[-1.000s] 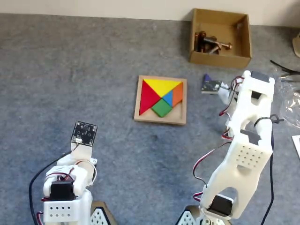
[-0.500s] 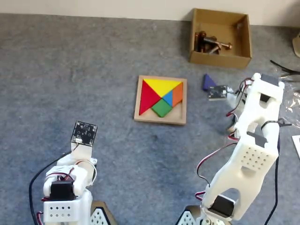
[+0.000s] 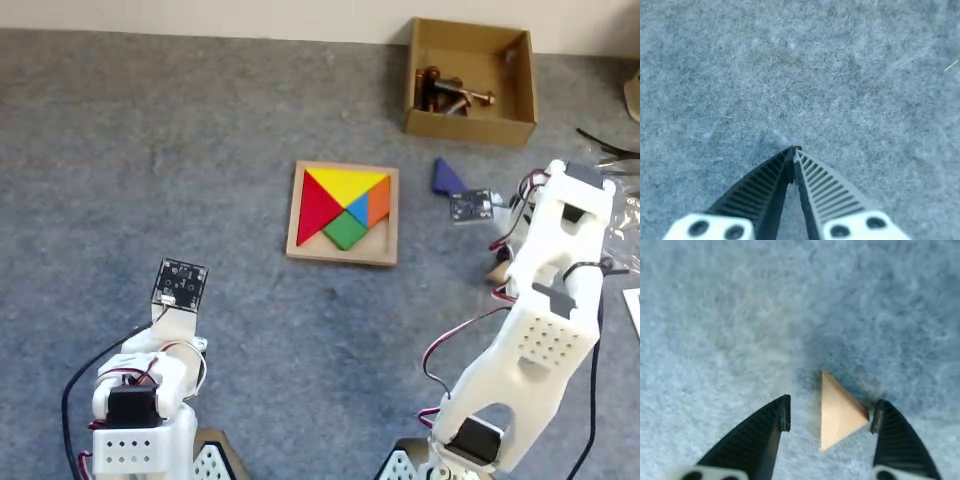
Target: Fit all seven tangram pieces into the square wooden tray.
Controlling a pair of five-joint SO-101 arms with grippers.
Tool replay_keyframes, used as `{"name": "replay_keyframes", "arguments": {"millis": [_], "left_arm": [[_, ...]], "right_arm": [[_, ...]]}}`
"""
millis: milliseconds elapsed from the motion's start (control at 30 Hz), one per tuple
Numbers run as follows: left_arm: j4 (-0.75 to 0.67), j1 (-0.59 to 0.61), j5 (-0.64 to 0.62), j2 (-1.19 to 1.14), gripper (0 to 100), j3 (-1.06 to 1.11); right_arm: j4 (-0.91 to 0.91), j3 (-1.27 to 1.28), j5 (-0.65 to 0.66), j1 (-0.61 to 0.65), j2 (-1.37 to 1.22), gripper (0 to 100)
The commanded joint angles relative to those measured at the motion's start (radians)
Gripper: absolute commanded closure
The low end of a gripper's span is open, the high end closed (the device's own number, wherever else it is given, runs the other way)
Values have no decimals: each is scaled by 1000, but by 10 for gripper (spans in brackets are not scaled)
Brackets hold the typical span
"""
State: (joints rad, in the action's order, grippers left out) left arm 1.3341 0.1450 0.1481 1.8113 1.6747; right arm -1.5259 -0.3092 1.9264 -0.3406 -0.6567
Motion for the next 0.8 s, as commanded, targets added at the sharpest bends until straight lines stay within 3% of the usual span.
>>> {"name": "replay_keyframes", "arguments": {"millis": [0, 500, 767], "left_arm": [[5, 13, -9, 4, 994, 21], [5, 13, -9, 4, 994, 21], [5, 13, -9, 4, 994, 21]], "right_arm": [[82, 12, 6, -15, -38, 739], [87, 2, 6, -51, -114, 741], [87, 4, 5, -67, -114, 824]]}}
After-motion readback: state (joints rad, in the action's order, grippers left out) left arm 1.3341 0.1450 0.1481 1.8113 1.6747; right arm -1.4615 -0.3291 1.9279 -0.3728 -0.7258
